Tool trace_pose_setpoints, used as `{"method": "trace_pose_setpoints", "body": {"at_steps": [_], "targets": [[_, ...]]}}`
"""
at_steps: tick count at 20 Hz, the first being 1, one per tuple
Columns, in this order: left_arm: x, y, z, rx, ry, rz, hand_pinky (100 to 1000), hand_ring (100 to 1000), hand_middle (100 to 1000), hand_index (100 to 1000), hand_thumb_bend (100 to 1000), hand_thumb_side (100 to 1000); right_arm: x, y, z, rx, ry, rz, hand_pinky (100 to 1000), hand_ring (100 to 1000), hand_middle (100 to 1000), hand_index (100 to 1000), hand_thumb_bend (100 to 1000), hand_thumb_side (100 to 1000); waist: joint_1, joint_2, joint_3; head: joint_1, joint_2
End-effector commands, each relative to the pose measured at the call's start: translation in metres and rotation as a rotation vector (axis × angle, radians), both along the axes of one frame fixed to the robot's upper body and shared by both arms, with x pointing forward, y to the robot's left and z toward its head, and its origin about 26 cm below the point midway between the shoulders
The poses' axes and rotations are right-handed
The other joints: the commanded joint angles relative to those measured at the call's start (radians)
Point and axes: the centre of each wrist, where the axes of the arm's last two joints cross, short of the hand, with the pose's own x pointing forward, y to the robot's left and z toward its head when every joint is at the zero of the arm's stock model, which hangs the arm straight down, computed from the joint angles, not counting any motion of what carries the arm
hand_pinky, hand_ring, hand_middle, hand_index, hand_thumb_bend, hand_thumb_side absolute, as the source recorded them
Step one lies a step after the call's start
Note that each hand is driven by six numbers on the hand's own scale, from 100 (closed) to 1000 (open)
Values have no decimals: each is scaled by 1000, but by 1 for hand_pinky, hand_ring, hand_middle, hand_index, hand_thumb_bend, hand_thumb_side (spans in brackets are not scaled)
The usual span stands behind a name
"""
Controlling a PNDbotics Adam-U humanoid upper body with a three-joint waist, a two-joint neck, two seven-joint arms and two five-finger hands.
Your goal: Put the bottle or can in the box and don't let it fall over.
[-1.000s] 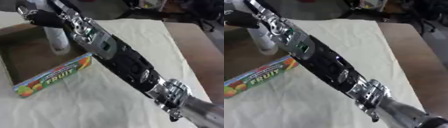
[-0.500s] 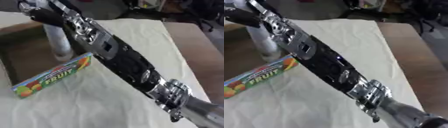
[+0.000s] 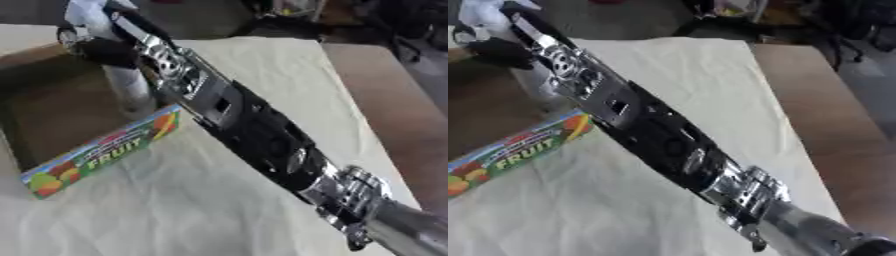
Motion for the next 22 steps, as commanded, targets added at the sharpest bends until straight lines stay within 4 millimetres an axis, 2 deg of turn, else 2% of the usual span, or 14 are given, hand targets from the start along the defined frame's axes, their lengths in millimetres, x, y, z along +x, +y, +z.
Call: {"method": "trace_pose_setpoints", "body": {"at_steps": [1,2,3,6,12,18,22], "targets": [[-3,6,7,13,-23,25,1000,960,831,683,373,558,-5,-10,12,8,-34,-7,1000,1000,1000,860,100,765,14,-13,-2,0,0],[-4,6,8,10,-25,30,1000,960,831,683,373,558,-4,-12,12,14,-29,-7,1000,1000,1000,861,100,772,15,-12,-2,0,0],[-4,7,8,7,-28,36,1000,960,831,681,371,559,-4,-13,11,21,-25,-6,1000,1000,1000,866,100,829,16,-12,-3,-1,0],[-6,8,9,1,-34,50,1000,960,831,679,369,559,-3,-17,10,24,-26,1,1000,1000,1000,885,100,829,18,-10,-6,0,-2],[-7,9,8,-4,-35,62,1000,959,831,678,365,562,-4,-23,8,-15,-41,-22,1000,1000,1000,904,100,771,21,-11,-18,5,1],[-8,10,6,-5,-29,68,1000,959,832,678,361,565,1,-15,6,-30,-28,-9,1000,1000,1000,926,100,842,26,-11,-29,8,3],[-9,11,5,-6,-26,72,1000,959,830,678,358,567,-1,-14,5,-35,-22,54,1000,1000,1000,944,100,828,27,-12,-35,10,4]]}}
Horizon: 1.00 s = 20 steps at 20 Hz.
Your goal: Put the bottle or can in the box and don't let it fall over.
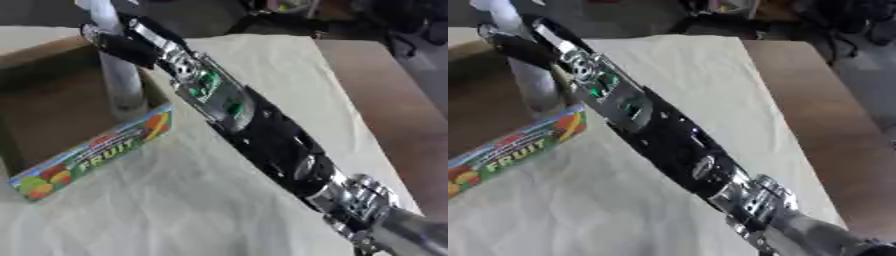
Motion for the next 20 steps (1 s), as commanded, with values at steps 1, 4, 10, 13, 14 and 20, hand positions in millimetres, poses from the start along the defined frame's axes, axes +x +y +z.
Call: {"method": "trace_pose_setpoints", "body": {"at_steps": [1,4,10,13,14,20], "targets": [[-3,4,7,15,-22,16,1000,959,830,679,357,568,-3,-2,11,1,-27,38,1000,1000,1000,941,100,791,11,-16,-2,4,4],[-3,5,6,15,-20,17,1000,959,830,679,355,570,-3,-4,9,3,-13,52,1000,1000,1000,933,100,720,12,-15,-5,4,5],[-4,6,5,14,-17,22,1000,959,830,679,355,572,-4,-8,6,16,40,94,1000,1000,1000,945,100,458,14,-14,-10,8,5],[-4,7,4,14,-15,24,1000,959,830,679,355,573,-3,-11,5,18,62,113,1000,1000,1000,952,100,542,14,-14,-13,10,5],[-5,7,4,14,-15,25,1000,959,830,679,354,573,-4,-12,5,16,64,120,1000,1000,1000,952,100,560,15,-14,-14,12,4],[-5,9,4,17,-12,31,1000,958,830,679,352,574,-9,-18,7,23,52,140,1000,1000,1000,956,100,631,15,-18,-24,17,5]]}}
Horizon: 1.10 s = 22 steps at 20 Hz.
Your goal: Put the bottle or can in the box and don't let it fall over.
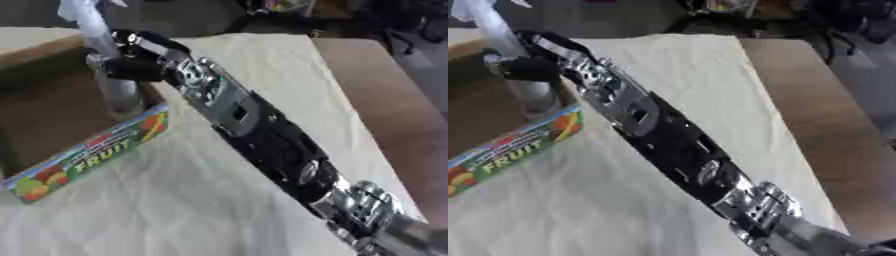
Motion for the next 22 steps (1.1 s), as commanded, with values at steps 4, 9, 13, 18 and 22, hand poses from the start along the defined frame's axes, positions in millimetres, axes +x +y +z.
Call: {"method": "trace_pose_setpoints", "body": {"at_steps": [4,9,13,18,22], "targets": [[-3,6,7,21,-19,21,1000,958,831,679,351,575,-12,-11,18,17,-61,3,1000,1000,1000,958,100,609,11,-22,-10,6,4],[-4,7,6,22,-19,25,1000,958,831,678,349,575,-19,-14,21,28,-77,8,1000,1000,1000,957,100,586,14,-23,-17,7,5],[-4,7,6,22,-19,26,1000,958,832,678,349,575,-24,-16,22,33,-85,18,1000,1000,1000,960,100,593,16,-23,-22,7,6],[-4,8,6,22,-19,26,1000,958,833,678,348,575,-28,-18,23,36,-86,27,1000,1000,1000,963,100,640,17,-24,-25,7,7],[-4,8,6,21,-21,27,1000,957,834,678,347,576,-31,-21,23,40,-87,23,1000,1000,1000,960,100,639,18,-24,-28,10,7]]}}
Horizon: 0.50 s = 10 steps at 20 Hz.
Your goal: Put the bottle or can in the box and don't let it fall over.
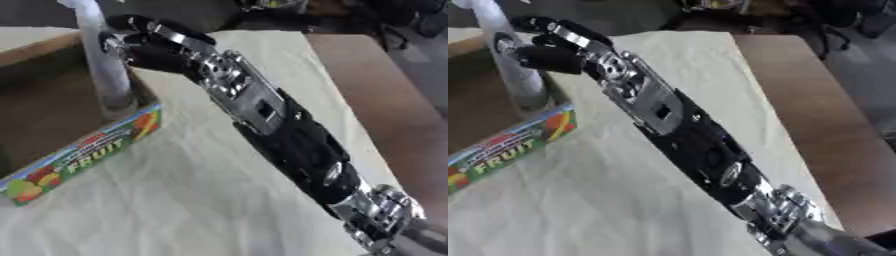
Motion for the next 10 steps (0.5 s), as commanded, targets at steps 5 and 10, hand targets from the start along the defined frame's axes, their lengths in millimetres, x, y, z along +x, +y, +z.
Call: {"method": "trace_pose_setpoints", "body": {"at_steps": [5,10], "targets": [[-3,5,10,25,-29,11,1000,957,834,678,346,574,-13,-10,14,-2,-53,-20,1000,1000,1000,954,100,613,13,-24,-7,8,4],[-5,5,9,25,-31,15,1000,957,835,678,345,574,-23,-15,16,14,-75,-39,1000,1000,1000,946,100,576,19,-27,-18,31,-1]]}}
